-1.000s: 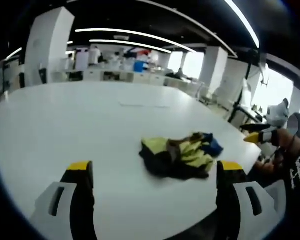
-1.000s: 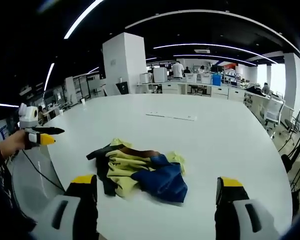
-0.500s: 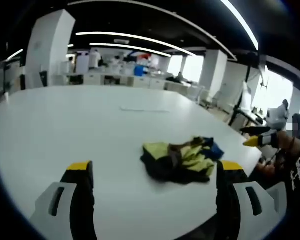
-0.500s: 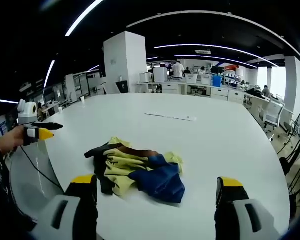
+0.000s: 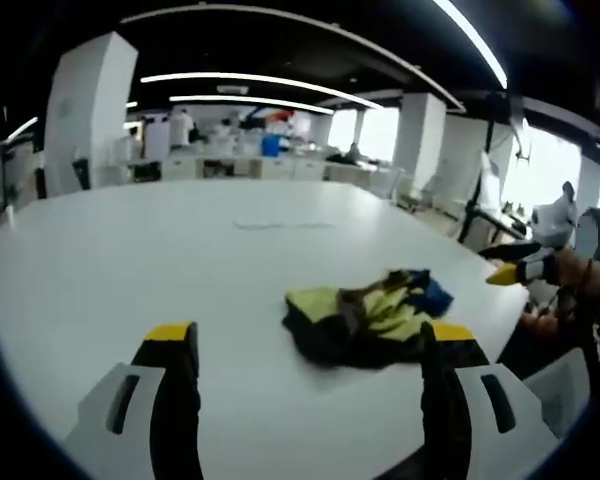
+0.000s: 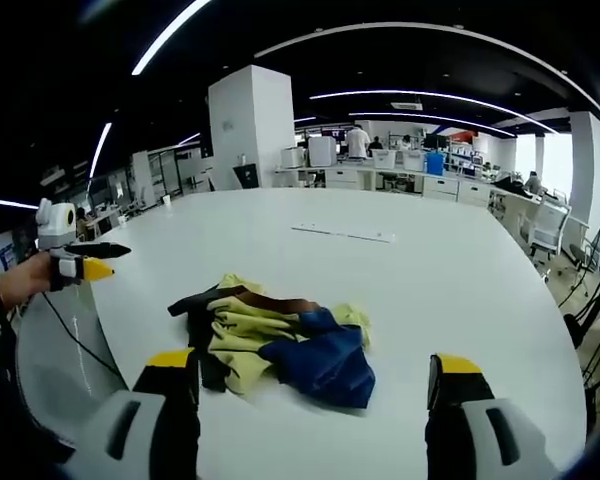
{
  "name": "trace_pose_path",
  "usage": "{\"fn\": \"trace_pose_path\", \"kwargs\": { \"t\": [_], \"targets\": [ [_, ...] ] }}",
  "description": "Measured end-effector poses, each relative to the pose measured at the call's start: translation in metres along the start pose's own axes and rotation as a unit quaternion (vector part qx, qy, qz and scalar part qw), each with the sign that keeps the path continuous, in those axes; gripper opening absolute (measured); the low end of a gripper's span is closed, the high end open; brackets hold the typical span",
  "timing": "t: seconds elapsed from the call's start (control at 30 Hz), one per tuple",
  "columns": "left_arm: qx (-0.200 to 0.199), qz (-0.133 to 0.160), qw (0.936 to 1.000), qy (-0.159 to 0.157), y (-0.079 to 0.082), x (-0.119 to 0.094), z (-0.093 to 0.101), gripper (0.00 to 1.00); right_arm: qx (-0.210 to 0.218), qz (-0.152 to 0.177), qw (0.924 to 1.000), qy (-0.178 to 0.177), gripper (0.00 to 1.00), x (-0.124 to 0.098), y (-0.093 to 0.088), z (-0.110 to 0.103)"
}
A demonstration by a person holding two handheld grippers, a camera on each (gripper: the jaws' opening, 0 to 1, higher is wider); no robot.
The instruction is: Fold the garment on the visible template until the final outline fits inside the template.
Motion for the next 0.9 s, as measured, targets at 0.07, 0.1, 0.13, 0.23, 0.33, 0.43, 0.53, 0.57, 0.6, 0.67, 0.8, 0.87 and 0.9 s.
{"fn": "trace_pose_path", "kwargs": {
  "t": [0.07,0.1,0.13,0.23,0.33,0.43,0.53,0.57,0.6,0.67,0.8,0.87,0.9],
  "targets": [
    [-0.003,0.002,1.0000,-0.003,-0.001,0.005,0.002,0.85,0.004,-0.002,1.0000,0.004,0.93,0.003,-0.001,0.000],
    [-0.006,0.003,1.0000,-0.007,-0.001,0.007,0.003,0.84,0.006,-0.002,1.0000,0.006,0.92,0.005,-0.002,0.000],
    [-0.008,0.004,0.9999,-0.009,-0.002,0.009,0.004,0.82,0.008,-0.002,0.9999,0.007,0.91,0.006,-0.002,0.001],
    [-0.004,-0.005,0.9998,-0.019,-0.004,0.015,0.009,0.77,0.004,-0.001,1.0000,-0.006,0.88,0.010,-0.004,0.003],
    [0.004,-0.010,0.9996,-0.024,-0.007,0.021,0.013,0.74,0.009,-0.004,0.9999,-0.007,0.83,0.015,-0.006,0.004],
    [0.003,-0.012,0.9995,-0.029,-0.009,0.026,0.016,0.68,0.013,-0.006,0.9999,-0.001,0.80,0.020,-0.006,0.002],
    [0.001,-0.010,0.9994,-0.032,-0.011,0.031,0.018,0.64,0.011,-0.009,0.9999,-0.001,0.73,0.025,-0.007,0.000],
    [0.001,-0.011,0.9994,-0.033,-0.012,0.034,0.019,0.62,0.011,-0.009,0.9999,0.000,0.72,0.027,-0.006,0.000],
    [0.003,-0.014,0.9993,-0.034,-0.013,0.035,0.020,0.60,0.012,-0.009,0.9999,0.002,0.71,0.029,-0.006,-0.001],
    [0.006,-0.017,0.9991,-0.038,-0.015,0.039,0.021,0.55,0.013,-0.012,0.9998,0.009,0.66,0.032,-0.005,-0.003],
    [0.009,-0.022,0.9986,-0.047,-0.016,0.042,0.021,0.49,0.014,-0.014,0.9998,0.010,0.59,0.039,-0.003,-0.004],
    [0.014,-0.029,0.9983,-0.048,-0.017,0.045,0.021,0.45,0.015,-0.014,0.9997,0.010,0.56,0.042,-0.002,-0.003],
    [0.016,-0.030,0.9982,-0.050,-0.017,0.046,0.022,0.44,0.017,-0.015,0.9997,0.011,0.54,0.044,-0.002,-0.003]
  ]
}}
Point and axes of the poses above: the point that each gripper's makers call its tool centre point, and the gripper's own axes: x roughly forward along the fingers, z roughly to its right, y roughly out of its top, the point moved 6 cm from there along -x, roughly backward along the fingers, and after that the axes turned 9 degrees about -z, right-handed, at the moved point
